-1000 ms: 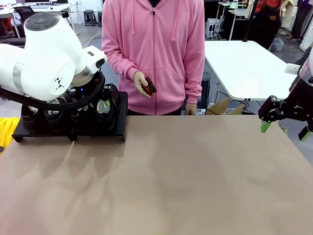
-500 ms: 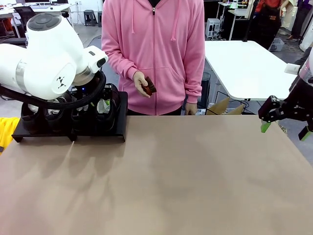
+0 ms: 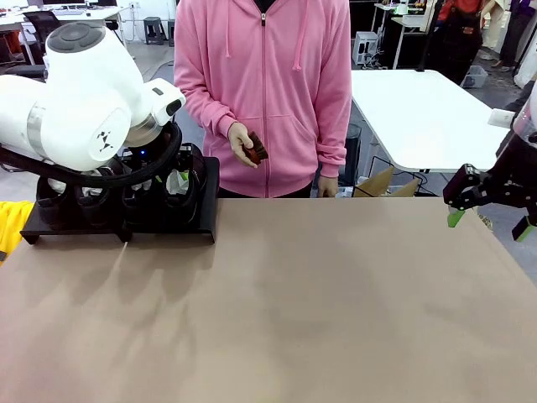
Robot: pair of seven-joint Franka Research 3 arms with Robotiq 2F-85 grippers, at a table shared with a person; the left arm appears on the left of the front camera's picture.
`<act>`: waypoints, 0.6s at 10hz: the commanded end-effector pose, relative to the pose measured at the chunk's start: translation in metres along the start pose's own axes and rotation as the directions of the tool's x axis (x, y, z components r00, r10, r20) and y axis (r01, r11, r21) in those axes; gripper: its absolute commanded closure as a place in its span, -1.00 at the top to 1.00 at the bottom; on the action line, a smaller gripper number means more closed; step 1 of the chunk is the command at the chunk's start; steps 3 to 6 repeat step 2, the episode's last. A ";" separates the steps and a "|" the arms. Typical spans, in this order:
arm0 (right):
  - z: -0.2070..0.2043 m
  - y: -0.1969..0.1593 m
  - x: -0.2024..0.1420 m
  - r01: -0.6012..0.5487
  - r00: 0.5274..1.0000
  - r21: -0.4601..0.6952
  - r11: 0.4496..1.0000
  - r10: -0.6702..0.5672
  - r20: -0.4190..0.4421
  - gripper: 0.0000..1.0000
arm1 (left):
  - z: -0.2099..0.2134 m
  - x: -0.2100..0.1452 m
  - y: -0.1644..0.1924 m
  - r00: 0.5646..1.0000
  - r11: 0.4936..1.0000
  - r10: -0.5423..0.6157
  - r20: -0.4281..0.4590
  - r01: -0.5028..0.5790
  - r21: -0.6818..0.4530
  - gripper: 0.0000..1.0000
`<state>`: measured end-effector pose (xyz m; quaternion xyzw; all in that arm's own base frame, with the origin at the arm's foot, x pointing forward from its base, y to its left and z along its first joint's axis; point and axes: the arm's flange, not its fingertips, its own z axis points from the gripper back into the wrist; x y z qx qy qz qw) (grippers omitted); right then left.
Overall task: Organize the shoes by placing them on the stand.
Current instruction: Place the Shoe from the middle of the table onto the Shoes Stand.
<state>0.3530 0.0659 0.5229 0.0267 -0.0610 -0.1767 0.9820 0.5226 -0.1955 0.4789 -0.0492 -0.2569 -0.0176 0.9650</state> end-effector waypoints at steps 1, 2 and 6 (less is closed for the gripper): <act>0.001 -0.001 0.001 -0.018 1.000 0.008 1.000 0.018 -0.001 1.00 | 0.002 0.002 -0.001 1.000 1.000 -0.008 0.006 0.008 0.005 0.09; 0.001 -0.001 0.001 -0.018 1.000 0.008 1.000 0.018 -0.001 1.00 | 0.002 0.002 -0.001 1.000 1.000 -0.008 0.006 0.008 0.005 0.09; 0.001 -0.001 0.001 -0.018 1.000 0.008 1.000 0.018 -0.001 1.00 | 0.002 0.002 -0.001 1.000 1.000 -0.008 0.006 0.008 0.005 0.09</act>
